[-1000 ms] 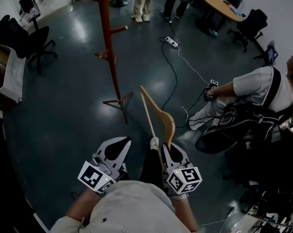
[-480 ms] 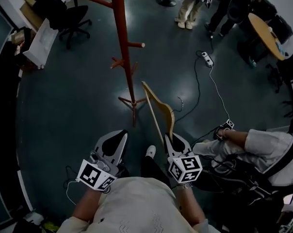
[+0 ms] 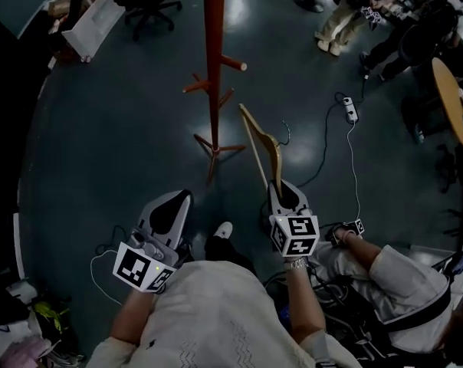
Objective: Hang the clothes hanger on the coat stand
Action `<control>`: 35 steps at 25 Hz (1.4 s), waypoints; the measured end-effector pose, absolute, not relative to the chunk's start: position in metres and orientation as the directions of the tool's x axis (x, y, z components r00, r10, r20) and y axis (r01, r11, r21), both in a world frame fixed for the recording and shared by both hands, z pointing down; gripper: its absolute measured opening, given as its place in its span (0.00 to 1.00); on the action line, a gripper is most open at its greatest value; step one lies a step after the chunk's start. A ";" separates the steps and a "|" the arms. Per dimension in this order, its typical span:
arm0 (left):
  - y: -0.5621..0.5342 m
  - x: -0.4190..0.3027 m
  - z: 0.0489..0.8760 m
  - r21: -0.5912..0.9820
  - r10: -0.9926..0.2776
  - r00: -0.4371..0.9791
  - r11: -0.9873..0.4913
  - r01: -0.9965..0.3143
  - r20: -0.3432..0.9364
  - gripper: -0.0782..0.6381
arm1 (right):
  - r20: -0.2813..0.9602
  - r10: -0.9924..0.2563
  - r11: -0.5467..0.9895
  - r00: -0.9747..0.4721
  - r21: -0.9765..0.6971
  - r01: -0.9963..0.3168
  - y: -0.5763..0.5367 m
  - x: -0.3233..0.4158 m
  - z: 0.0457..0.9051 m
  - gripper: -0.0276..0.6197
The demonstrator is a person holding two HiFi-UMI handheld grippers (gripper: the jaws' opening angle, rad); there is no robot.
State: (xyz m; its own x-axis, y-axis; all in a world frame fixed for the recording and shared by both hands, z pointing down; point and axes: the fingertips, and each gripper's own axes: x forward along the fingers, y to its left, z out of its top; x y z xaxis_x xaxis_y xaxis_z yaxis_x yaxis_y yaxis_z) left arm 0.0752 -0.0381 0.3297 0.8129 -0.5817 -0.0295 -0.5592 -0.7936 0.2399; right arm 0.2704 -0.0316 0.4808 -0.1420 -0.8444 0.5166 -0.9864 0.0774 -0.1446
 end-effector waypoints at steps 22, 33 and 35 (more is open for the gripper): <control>-0.068 0.073 0.360 0.292 -0.733 0.677 -0.634 -0.716 0.066 0.13 | 0.654 -0.691 0.319 -0.308 -0.107 -0.942 -0.181 0.266 0.609 0.15; -0.068 0.057 0.372 0.292 -0.759 0.642 -0.594 -0.750 0.107 0.13 | 0.712 -0.621 0.328 -0.327 -0.143 -0.934 -0.228 0.238 0.677 0.15; -0.065 0.053 0.372 0.304 -0.769 0.630 -0.579 -0.757 0.106 0.13 | 0.721 -0.613 0.326 -0.323 -0.142 -0.935 -0.229 0.236 0.683 0.15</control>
State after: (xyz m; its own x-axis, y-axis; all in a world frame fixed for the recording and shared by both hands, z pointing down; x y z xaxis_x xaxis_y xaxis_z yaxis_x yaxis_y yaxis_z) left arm 0.0526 -0.0654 0.3717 0.6303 -0.7690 0.1063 -0.7571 -0.5785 0.3036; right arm 0.2360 -0.2292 0.6829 -0.3228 -0.6127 0.7214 -0.9348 0.3256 -0.1418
